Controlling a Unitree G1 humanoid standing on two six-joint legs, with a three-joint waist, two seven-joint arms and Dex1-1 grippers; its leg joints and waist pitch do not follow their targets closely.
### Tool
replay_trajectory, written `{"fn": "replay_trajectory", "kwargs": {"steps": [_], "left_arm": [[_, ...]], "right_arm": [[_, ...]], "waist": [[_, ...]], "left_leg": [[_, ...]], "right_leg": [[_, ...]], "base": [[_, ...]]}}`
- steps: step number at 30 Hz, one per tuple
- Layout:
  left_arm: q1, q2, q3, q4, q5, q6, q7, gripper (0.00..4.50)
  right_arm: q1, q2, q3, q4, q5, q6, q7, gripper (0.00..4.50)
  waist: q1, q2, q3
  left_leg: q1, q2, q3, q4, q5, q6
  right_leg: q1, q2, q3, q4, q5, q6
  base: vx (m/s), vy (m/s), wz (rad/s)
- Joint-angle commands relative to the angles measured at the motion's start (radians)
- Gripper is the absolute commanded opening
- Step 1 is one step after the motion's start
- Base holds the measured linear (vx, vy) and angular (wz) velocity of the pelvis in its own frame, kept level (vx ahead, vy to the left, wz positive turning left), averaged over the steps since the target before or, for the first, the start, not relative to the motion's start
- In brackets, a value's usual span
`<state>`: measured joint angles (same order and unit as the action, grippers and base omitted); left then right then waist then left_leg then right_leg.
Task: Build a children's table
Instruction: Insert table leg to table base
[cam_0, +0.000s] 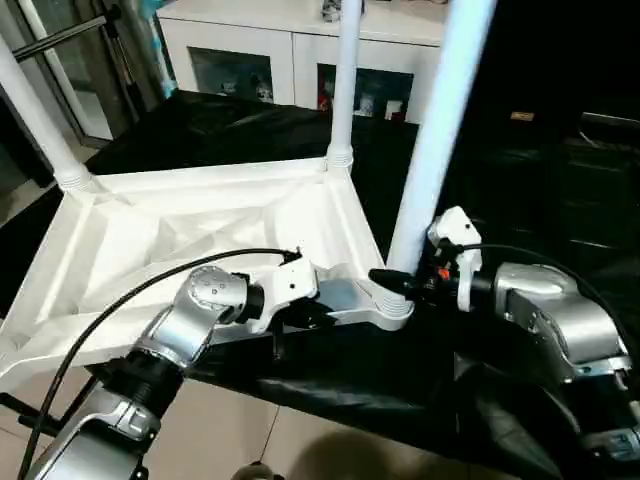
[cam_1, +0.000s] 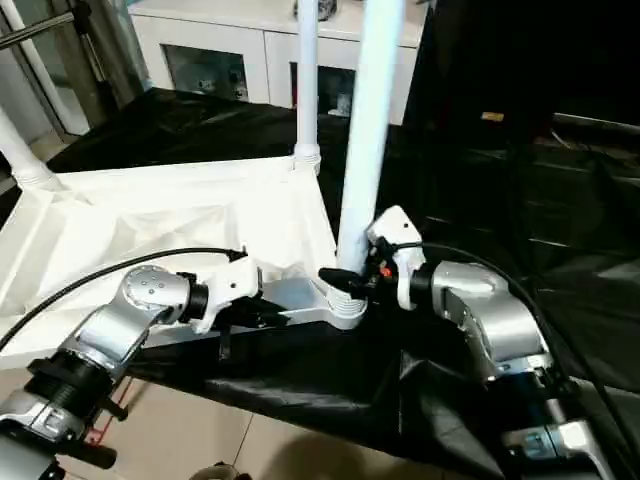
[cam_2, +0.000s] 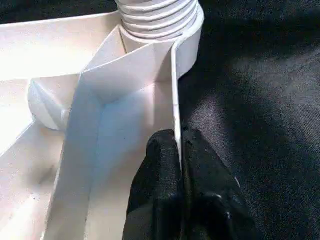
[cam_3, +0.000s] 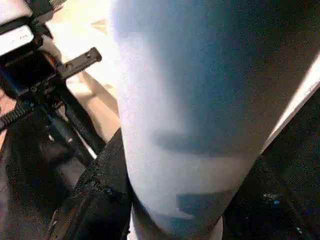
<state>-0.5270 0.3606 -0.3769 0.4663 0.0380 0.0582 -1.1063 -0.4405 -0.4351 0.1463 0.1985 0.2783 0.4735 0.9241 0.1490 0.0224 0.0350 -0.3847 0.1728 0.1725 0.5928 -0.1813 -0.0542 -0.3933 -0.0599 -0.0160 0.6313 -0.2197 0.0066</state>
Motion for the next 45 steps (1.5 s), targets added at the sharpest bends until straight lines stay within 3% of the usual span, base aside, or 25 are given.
{"fn": "replay_trajectory", "kwargs": {"steps": [1, 8, 17, 19, 20, 25, 27, 29, 32, 36, 40, 45], "left_arm": [[0.003, -0.01, -0.021, -0.029, 0.008, -0.028, -0.008, 0.0], [0.001, -0.012, -0.021, -0.027, 0.008, -0.028, -0.007, 0.0], [0.0, -0.011, -0.019, -0.024, 0.009, -0.028, -0.006, 0.0], [-0.004, -0.011, -0.017, -0.018, 0.01, -0.03, -0.007, 0.0], [-0.008, -0.01, -0.015, -0.013, 0.011, -0.032, -0.008, 0.0], [-0.02, -0.01, -0.013, 0.003, 0.014, -0.036, -0.009, 0.0], [-0.023, -0.01, -0.012, 0.008, 0.015, -0.038, -0.01, 0.0], [-0.028, -0.009, -0.012, 0.015, 0.016, -0.038, -0.009, 0.0], [-0.031, -0.009, -0.014, 0.019, 0.016, -0.039, -0.01, 0.0], [-0.036, -0.01, -0.016, 0.028, 0.019, -0.044, -0.011, 0.0], [-0.037, -0.013, -0.018, 0.033, 0.022, -0.05, -0.011, 0.0], [-0.036, -0.019, -0.021, 0.033, 0.024, -0.053, -0.008, 0.0]], "right_arm": [[0.022, 0.019, 0.034, 0.065, 0.001, 0.054, -0.001, 1.9], [0.04, 0.039, -0.053, 0.136, 0.047, 0.066, -0.026, 1.89], [0.132, 0.033, -0.09, 0.114, 0.055, 0.058, -0.045, 1.89], [0.162, 0.035, -0.1, 0.105, 0.063, 0.053, -0.057, 1.89], [0.18, 0.036, -0.108, 0.102, 0.066, 0.049, -0.067, 1.89], [0.222, 0.045, -0.123, 0.091, 0.064, 0.033, -0.089, 1.89], [0.236, 0.05, -0.129, 0.073, 0.07, 0.033, -0.099, 1.89], [0.26, 0.061, -0.146, 0.05, 0.079, 0.021, -0.125, 1.89], [0.279, 0.06, -0.139, 0.024, 0.075, 0.014, -0.131, 1.89], [0.301, 0.041, -0.091, -0.05, 0.036, 0.001, -0.127, 1.89], [0.289, 0.032, -0.055, -0.093, 0.013, 0.008, -0.127, 1.89], [0.253, 0.014, 0.013, -0.099, -0.023, 0.016, -0.114, 1.89]], "waist": [[-0.002, -0.009, -0.047], [-0.003, -0.007, -0.05], [0.004, -0.005, -0.049], [0.007, 0.003, -0.048], [0.009, 0.001, -0.048], [0.01, 0.011, -0.044], [0.011, 0.009, -0.044], [0.014, 0.013, -0.045], [0.016, 0.013, -0.047], [0.017, 0.014, -0.047], [0.016, 0.015, -0.043], [0.012, 0.007, -0.042]], "left_leg": [[0.019, 0.056, -0.019, -0.077, -0.221, 0.0], [0.021, 0.056, -0.018, -0.075, -0.203, 0.002], [0.023, 0.058, -0.019, -0.079, -0.222, -0.003], [0.025, 0.059, -0.02, -0.08, -0.233, -0.006], [0.026, 0.059, -0.02, -0.081, -0.242, -0.008], [0.03, 0.059, -0.024, -0.09, -0.298, -0.027], [0.032, 0.059, -0.023, -0.092, -0.308, -0.03], [0.037, 0.06, -0.024, -0.096, -0.309, -0.031], [0.038, 0.061, -0.024, -0.097, -0.292, -0.029], [0.033, 0.06, -0.024, -0.095, -0.26, -0.024], [0.036, 0.06, -0.024, -0.1, -0.3, -0.032], [0.034, 0.061, -0.023, -0.1, -0.292, -0.026]], "right_leg": [[0.033, -0.083, 0.035, -0.084, -0.151, -0.198], [0.034, -0.081, 0.034, -0.08, -0.101, -0.21], [0.034, -0.082, 0.034, -0.083, -0.111, -0.203], [0.032, -0.083, 0.035, -0.086, -0.116, -0.2], [0.034, -0.084, 0.035, -0.087, -0.124, -0.199], [0.032, -0.085, 0.036, -0.095, -0.188, -0.186], [0.033, -0.086, 0.037, -0.1, -0.203, -0.178], [0.034, -0.086, 0.037, -0.102, -0.205, -0.176], [0.037, -0.085, 0.037, -0.102, -0.175, -0.177], [0.041, -0.082, 0.034, -0.097, -0.12, -0.175], [0.037, -0.085, 0.037, -0.106, -0.216, -0.158], [0.036, -0.086, 0.038, -0.107, -0.226, -0.153]], "base": [[0.0, 0.0, 0.0], [0.0, 0.0, 0.0], [0.0, 0.0, 0.0], [0.0, 0.0, 0.0], [0.0, 0.0, 0.0], [0.0, 0.0, 0.0], [0.0, 0.0, 0.0], [0.0, 0.0, 0.0], [0.0, 0.0, 0.0], [0.0, 0.0, 0.0], [0.0, 0.0, 0.0], [0.0, 0.0, 0.0]]}}
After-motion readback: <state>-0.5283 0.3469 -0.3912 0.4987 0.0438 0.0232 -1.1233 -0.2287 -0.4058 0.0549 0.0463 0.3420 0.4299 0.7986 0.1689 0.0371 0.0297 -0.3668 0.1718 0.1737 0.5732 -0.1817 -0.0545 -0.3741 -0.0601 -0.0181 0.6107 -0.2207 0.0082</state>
